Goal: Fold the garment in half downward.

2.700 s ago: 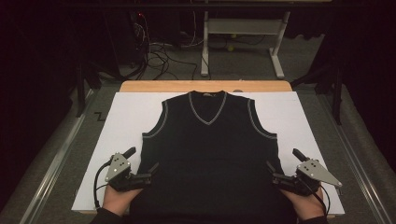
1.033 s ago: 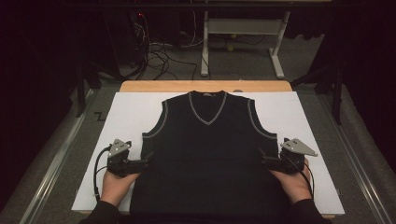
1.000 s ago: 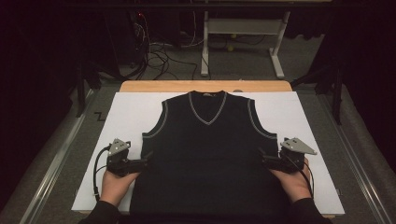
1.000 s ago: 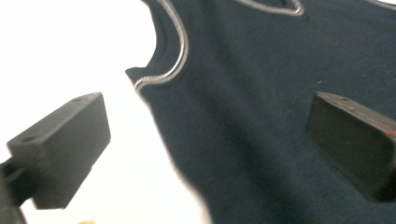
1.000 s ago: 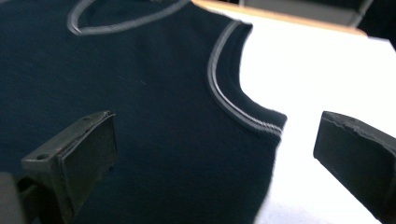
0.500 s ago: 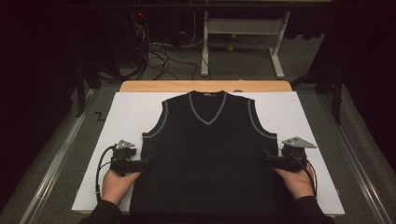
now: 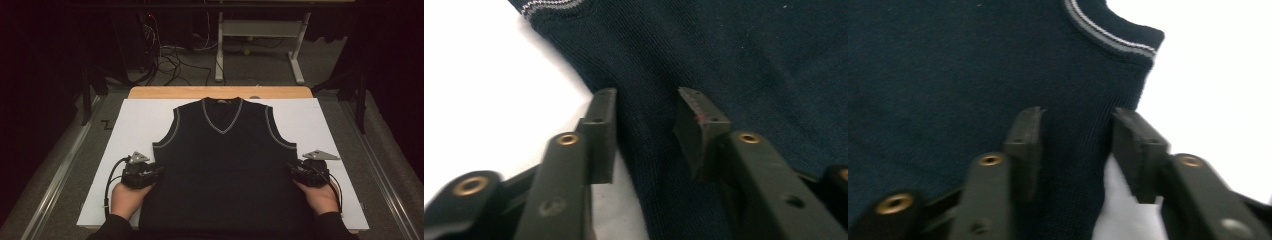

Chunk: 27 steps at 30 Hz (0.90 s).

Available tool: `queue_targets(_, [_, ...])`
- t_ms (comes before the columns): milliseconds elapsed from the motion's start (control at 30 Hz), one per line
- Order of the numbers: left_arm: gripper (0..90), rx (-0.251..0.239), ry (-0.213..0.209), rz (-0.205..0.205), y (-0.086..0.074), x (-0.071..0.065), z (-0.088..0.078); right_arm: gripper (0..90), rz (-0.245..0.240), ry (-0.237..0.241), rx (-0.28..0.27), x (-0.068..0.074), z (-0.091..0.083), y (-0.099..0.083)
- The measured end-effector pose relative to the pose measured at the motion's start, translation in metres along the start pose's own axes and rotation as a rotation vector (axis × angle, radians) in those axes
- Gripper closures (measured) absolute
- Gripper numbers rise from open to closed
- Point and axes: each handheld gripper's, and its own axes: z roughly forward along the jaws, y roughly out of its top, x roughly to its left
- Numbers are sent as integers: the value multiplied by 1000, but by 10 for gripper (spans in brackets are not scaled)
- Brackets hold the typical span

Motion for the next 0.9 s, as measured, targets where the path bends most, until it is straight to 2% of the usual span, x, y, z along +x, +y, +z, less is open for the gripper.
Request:
queue_targets(33, [632, 0, 0, 0, 0, 0, 0, 637, -3, 9, 1, 1, 0, 0])
queue_targets(67, [632, -1, -4, 1, 0, 0, 0, 675, -3, 9, 1, 1, 0, 0])
queue_targets(100, [699, -3, -12, 0, 0, 0, 0, 763, -11, 27, 0, 2, 0, 0])
queue_targets(133, [731, -5, -23, -3, 0, 0, 0, 804, -11, 38, 0, 3, 0, 0])
queue_targets(167, [731, -7, -33, -4, 0, 0, 1, 804, -11, 38, 0, 3, 0, 0])
queue_targets(200, [787, -10, -40, 4, -1, -1, 1, 842, -30, 47, -1, 4, 0, 0])
queue_targets(267, [801, -14, -36, 10, -1, -1, 0, 850, -37, 48, -2, 4, -1, 0])
queue_targets(333, [803, -39, -44, -5, -1, 1, -2, 851, -36, 49, -7, 4, -2, 0])
queue_targets(433, [805, -101, -38, -26, 0, 6, -13, 853, -32, 49, -50, 3, -8, 1])
queue_targets(467, [806, -135, -44, -36, 1, 9, -19, 853, -31, 46, -88, 1, -13, 2])
queue_targets(533, [805, -166, -46, -39, 1, 10, -26, 853, -30, 42, -115, 1, -17, 2])
queue_targets(600, [805, -175, -49, -41, 1, 11, -28, 853, -25, 41, -132, 0, -20, 3])
queue_targets(633, [805, -194, -51, -39, 1, 11, -32, 854, -27, 39, -158, 0, -24, 3])
queue_targets(733, [805, -214, -51, -37, 2, 11, -35, 855, -28, 40, -176, 1, -28, 3])
queue_targets(767, [806, -218, -44, -22, 6, 12, -36, 856, -30, 42, -196, 1, -32, 4])
queue_targets(900, [807, -242, -34, -21, 17, 19, -37, 857, -28, 39, -234, -2, -36, 11])
